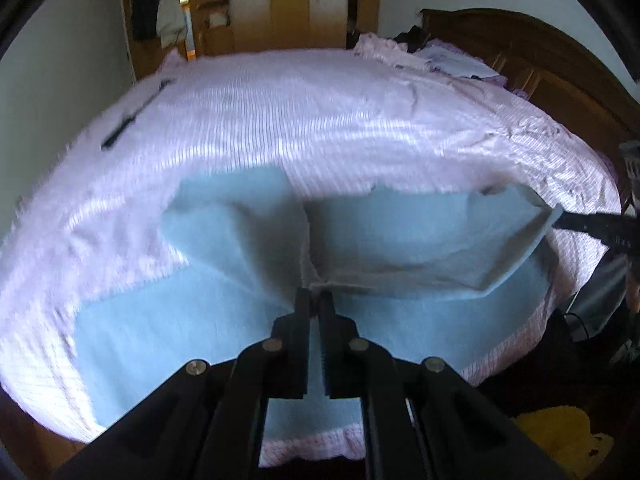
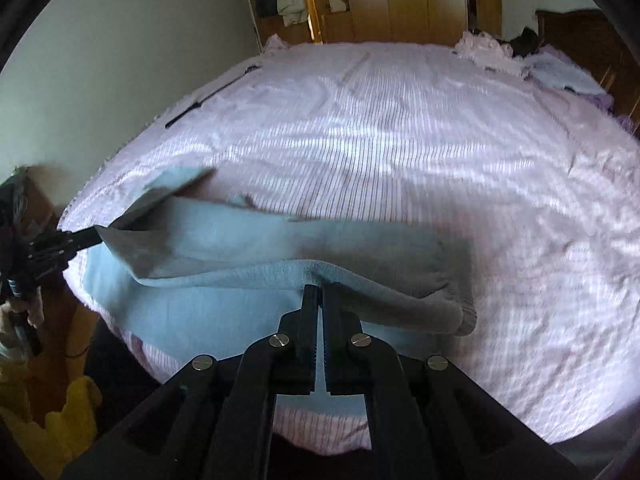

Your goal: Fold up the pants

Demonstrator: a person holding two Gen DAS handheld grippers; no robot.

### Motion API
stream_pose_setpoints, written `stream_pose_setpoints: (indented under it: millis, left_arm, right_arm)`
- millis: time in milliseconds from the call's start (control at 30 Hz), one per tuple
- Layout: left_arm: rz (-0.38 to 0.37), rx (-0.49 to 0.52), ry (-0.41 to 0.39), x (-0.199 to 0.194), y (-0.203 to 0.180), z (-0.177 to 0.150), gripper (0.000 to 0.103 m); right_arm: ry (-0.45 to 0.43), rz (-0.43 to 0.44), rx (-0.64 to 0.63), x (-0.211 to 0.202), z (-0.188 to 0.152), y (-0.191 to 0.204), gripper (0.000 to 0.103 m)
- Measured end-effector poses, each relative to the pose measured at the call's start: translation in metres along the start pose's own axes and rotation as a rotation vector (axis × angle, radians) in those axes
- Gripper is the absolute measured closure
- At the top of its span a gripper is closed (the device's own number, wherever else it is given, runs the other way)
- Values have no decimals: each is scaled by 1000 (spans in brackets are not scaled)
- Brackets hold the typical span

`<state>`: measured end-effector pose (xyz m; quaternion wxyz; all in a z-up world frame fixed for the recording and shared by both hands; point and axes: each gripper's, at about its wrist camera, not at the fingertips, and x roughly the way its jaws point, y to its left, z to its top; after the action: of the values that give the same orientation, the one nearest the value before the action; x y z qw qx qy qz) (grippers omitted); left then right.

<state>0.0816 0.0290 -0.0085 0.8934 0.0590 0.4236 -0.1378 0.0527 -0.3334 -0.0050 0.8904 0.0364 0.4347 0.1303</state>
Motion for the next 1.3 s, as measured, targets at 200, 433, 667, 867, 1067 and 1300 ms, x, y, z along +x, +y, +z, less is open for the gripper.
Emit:
stream_pose_setpoints:
  millis: [200,433,667,867,1067,1300]
  left_arm:
    - [-9,-58,67,26,0,-25,98]
    - [-91,-155,174,48,-4,-48,71]
    - [-201,-331,162,42,5,-40,48]
    - [-163,-373,142,55,12,-23,46]
    - [-145,-384,149,70,12,-19,74]
    - [-184,-376,124,64,10,-21,99]
  right_arm:
    - [89,16,58,35,-27,-11,103]
    - [180,-45,121,69,-50,-21,100]
    - [152,-31,274,55,-64,-34,76]
    - [70,18,507,34,-58,-61,72]
    - [94,7,632,54,-50,-83,72]
    - [86,-32,649,60,-49,-90,98]
